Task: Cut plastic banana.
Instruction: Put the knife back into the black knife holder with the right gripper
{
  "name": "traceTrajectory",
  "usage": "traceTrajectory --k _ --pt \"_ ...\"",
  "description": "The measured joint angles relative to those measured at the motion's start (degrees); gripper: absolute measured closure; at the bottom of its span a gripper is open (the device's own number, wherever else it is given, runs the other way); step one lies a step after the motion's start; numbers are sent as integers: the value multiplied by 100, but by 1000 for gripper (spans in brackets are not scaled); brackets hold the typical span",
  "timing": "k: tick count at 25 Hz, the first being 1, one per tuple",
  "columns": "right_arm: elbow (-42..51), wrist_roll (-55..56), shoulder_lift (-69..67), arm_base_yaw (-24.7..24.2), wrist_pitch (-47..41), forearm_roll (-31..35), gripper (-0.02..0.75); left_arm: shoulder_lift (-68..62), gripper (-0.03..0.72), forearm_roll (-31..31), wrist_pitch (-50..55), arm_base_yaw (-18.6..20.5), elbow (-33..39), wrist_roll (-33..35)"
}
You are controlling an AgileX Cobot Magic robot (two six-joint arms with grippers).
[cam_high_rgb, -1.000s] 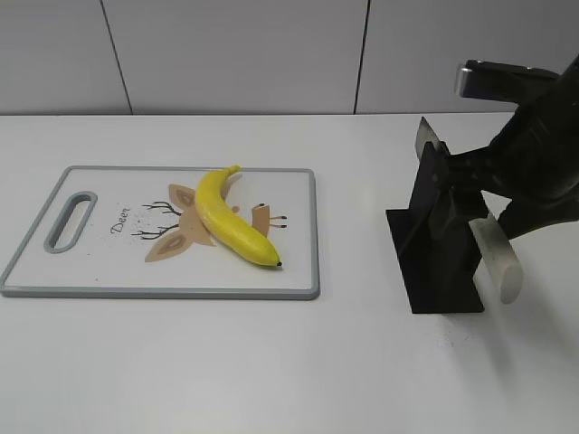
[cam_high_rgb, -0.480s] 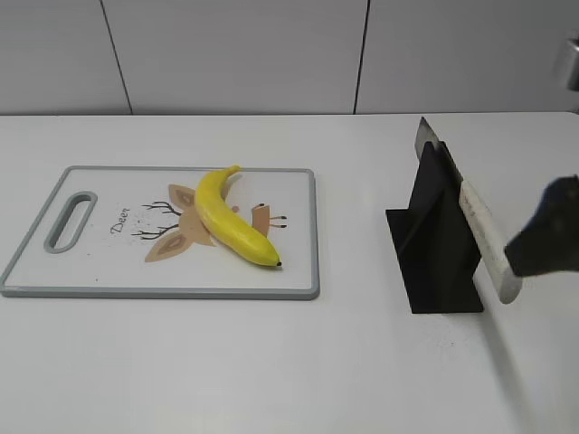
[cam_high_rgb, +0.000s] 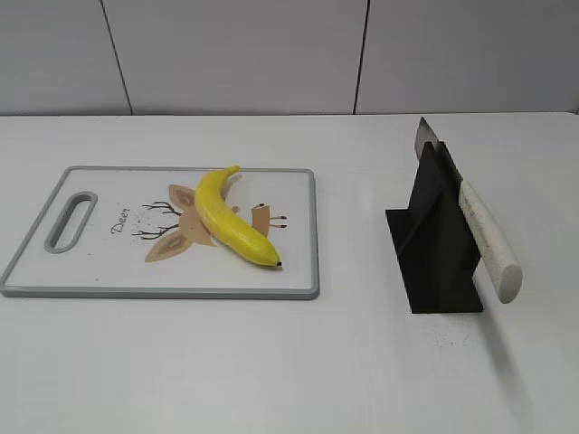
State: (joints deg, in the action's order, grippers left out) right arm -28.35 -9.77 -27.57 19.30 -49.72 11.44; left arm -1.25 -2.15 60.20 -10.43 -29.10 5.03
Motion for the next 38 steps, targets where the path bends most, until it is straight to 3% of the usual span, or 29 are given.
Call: traceTrajectory --k 4,9,16,30,38 --pt "267 -30 987 0 -54 -134 176 0 141 0 0 0 0 0" --pt "331 -7 1813 0 -501 -819 176 0 141 0 -5 0 0 0" --pt "453 143 2680 0 -468 -922 176 0 141 0 -5 0 0 0" --pt "453 163 2784 -29 -453 -929 179 0 141 6 -15 0 0 0" --pt "453 170 2784 -1130 -453 -929 179 0 141 6 -15 0 0 0"
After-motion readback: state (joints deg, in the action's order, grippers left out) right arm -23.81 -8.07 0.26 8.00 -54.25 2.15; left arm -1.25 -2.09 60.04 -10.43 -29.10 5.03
